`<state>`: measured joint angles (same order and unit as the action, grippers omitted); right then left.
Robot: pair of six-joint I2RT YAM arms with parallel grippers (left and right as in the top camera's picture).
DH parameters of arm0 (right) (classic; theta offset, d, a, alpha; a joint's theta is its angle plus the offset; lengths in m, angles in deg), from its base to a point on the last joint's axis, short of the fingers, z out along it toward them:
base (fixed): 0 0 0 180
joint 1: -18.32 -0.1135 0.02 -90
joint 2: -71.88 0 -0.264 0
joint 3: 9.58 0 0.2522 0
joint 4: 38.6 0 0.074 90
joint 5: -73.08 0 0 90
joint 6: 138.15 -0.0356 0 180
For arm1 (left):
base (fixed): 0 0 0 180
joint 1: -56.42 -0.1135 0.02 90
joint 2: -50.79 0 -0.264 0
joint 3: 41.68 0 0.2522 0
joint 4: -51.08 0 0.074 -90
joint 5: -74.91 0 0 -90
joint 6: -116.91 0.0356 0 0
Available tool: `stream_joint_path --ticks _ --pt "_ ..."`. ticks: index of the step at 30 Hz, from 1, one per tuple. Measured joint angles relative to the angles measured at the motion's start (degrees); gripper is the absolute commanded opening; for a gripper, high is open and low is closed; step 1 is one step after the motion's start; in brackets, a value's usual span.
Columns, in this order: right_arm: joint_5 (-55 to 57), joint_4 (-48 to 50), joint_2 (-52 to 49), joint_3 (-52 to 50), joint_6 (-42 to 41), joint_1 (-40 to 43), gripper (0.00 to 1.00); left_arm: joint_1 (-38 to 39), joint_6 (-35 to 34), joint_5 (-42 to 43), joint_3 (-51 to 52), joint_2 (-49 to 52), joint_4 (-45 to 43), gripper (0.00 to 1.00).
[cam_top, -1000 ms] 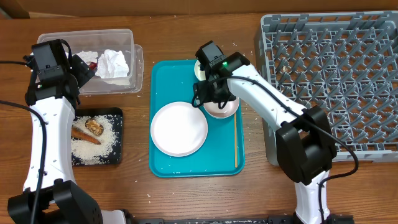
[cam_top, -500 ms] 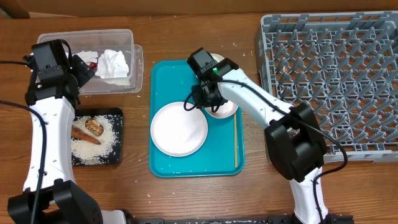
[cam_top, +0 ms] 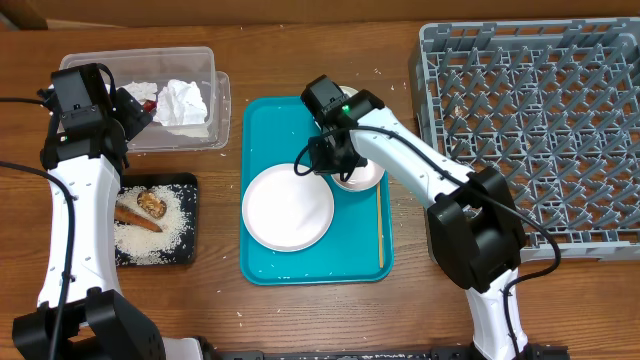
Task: Sort waste into correct bins and load items into the dishwasher
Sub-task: 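Lift the pink bowl and place it upside down in the grey rack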
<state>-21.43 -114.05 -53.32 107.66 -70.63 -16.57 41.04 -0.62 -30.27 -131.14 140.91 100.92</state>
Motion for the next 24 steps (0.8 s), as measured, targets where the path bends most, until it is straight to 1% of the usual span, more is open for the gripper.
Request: stream_joint_path --ticks 6,11,15,18,20,24 --pt "-0.9 -7.5 0.0 5.7 0.0 0.0 0.04 0.0 0.0 0.0 0.0 0.0 0.0 1.0" --pt "-1.6 -15.7 0.0 14.1 0.3 0.7 0.04 0.0 0.0 0.0 0.0 0.0 0.0 1.0" --pt "-2.1 -20.2 1.6 20.3 2.4 3.0 0.04 0.0 0.0 0.0 0.0 0.0 0.0 1.0" --pt "-3.1 -21.2 4.7 23.1 4.8 6.6 0.04 0.0 0.0 0.0 0.0 0.0 0.0 1.0" --pt "-5.3 -20.9 7.6 24.0 7.2 10.8 0.04 0.0 0.0 0.0 0.0 0.0 0.0 1.0" --pt "-14.6 -19.8 12.2 25.2 13.4 23.2 0.04 0.0 0.0 0.0 0.0 0.0 0.0 1.0"
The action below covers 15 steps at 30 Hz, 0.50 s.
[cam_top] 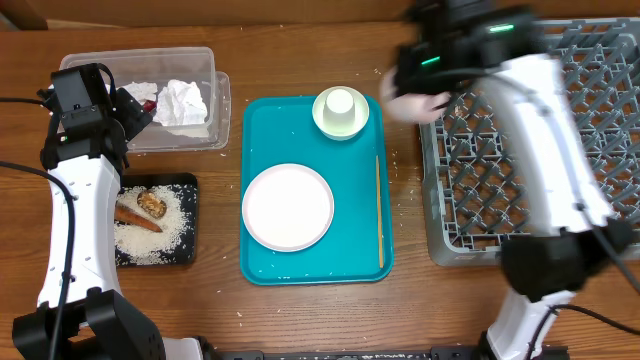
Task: Sort waste into correct bins and load items into the dishwasher
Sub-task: 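Lift the pink bowl and place it upside down in the grey rack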
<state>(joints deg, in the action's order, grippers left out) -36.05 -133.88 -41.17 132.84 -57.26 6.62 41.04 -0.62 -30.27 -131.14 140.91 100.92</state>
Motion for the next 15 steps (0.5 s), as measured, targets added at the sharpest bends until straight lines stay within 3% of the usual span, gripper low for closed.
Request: stream_joint_path --ticks 7,15 --pt "-22.7 7.8 -0.5 -0.6 9.4 22.4 0.04 0.0 0.0 0.0 0.0 0.0 0.0 1.0" --pt "-41.1 20.7 -7.3 -0.7 12.2 33.8 0.04 0.0 0.0 0.0 0.0 0.0 0.0 1.0"
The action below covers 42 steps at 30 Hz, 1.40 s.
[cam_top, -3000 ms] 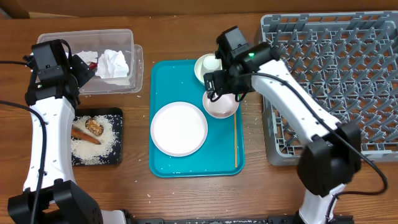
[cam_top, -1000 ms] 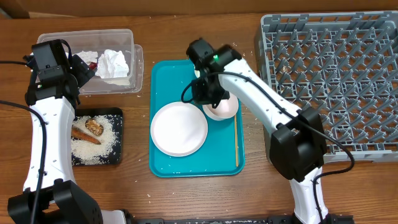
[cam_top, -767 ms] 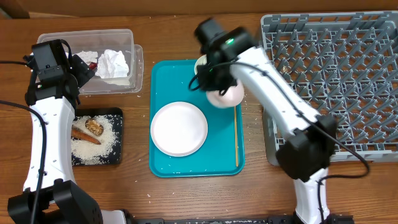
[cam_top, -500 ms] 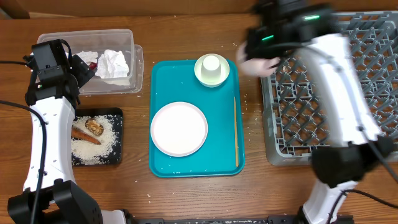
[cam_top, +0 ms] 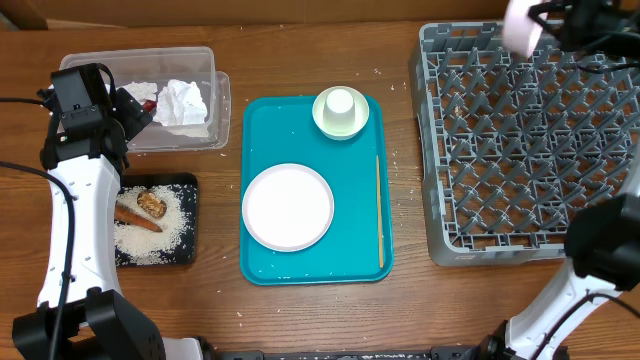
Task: Sort waste into correct bins and load items into the dishwasher
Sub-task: 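Lift the pink bowl and place it upside down in the grey rack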
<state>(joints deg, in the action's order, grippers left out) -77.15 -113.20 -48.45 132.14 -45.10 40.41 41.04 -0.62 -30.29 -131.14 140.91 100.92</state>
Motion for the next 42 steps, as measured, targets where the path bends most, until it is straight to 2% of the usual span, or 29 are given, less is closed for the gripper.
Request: stream_joint_path --ticks 8,17,42 --pt "-8.8 7.6 -10.0 -0.1 -1.5 0.6 0.04 0.0 0.0 0.0 0.0 0.0 0.0 1.0" --pt "-10.8 18.6 -15.1 -0.3 -8.9 2.3 0.04 0.0 0.0 0.0 0.0 0.0 0.0 1.0" --pt "-8.9 18.0 -19.5 -0.3 -15.5 5.3 0.05 0.0 0.0 0.0 0.0 0.0 0.0 1.0"
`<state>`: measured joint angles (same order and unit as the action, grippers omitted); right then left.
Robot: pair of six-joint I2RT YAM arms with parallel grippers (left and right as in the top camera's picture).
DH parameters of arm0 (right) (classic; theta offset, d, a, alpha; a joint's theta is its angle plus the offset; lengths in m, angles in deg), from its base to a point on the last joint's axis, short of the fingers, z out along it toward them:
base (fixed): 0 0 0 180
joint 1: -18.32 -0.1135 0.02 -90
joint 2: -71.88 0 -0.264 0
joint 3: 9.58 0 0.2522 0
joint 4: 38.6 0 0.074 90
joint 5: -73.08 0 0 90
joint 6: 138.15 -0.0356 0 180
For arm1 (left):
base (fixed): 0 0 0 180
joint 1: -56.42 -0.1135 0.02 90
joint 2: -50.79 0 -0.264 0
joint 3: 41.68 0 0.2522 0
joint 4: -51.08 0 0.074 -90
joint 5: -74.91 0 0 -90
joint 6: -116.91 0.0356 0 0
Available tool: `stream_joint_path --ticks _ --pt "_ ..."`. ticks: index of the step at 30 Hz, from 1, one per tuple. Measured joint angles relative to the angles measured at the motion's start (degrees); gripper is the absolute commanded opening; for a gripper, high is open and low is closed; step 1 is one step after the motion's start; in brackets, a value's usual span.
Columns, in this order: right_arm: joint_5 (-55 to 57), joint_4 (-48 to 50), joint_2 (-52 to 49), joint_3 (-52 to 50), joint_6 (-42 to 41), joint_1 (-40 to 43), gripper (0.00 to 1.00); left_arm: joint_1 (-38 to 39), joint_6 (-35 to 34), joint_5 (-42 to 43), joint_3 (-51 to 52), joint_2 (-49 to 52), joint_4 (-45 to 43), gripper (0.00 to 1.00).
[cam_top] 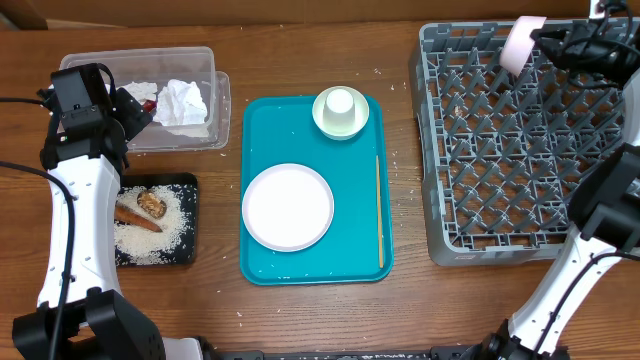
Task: Sort waste into correct bins and load items into the dishwasher
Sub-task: 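Lift the pink bowl and place it upside down in the grey rack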
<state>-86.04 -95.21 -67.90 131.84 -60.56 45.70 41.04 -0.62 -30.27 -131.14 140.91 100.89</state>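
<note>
My right gripper (542,40) is shut on a small pink bowl (520,45), holding it on edge over the back row of the grey dishwasher rack (520,160). On the teal tray (262,130) lie a white plate (288,207), a green bowl with a white cup (340,108) in it, and a thin chopstick (379,205). The left gripper (140,108) hangs open at the near left edge of the clear bin (140,65), holding nothing.
The clear bin holds crumpled white tissues (185,100) and a red scrap. A black tray (180,250) with rice and food scraps sits at the front left. The rack fills the right side of the table.
The pink bowl in my right gripper has come down slightly toward the rack's back row and is turned more on edge. The left arm and the tray's items are unchanged.
My right gripper was down on the teal tray beside the white plate, at a small bowl. Then it carried the pink bowl past the rack's left edge, then held it high over the rack's back, and now lower at the back row.
</note>
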Motion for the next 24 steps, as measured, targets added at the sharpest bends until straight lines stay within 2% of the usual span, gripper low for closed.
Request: stream_joint_path --ticks 4,12,18,24 --pt "0.4 -0.2 0.0 0.0 -1.1 1.9 0.2 0.0 0.0 0.0 0.0 0.0 0.0 1.0" --pt "3.3 -3.3 -0.2 0.0 -1.4 6.4 0.23 0.0 0.0 0.0 0.0 0.0 0.0 1.0" --pt "13.2 -9.5 1.2 0.0 -1.5 8.2 0.28 0.0 0.0 0.0 0.0 0.0 0.0 1.0" --pt "27.9 -14.0 10.5 0.0 -1.5 8.1 0.38 0.0 0.0 0.0 0.0 0.0 0.0 1.0"
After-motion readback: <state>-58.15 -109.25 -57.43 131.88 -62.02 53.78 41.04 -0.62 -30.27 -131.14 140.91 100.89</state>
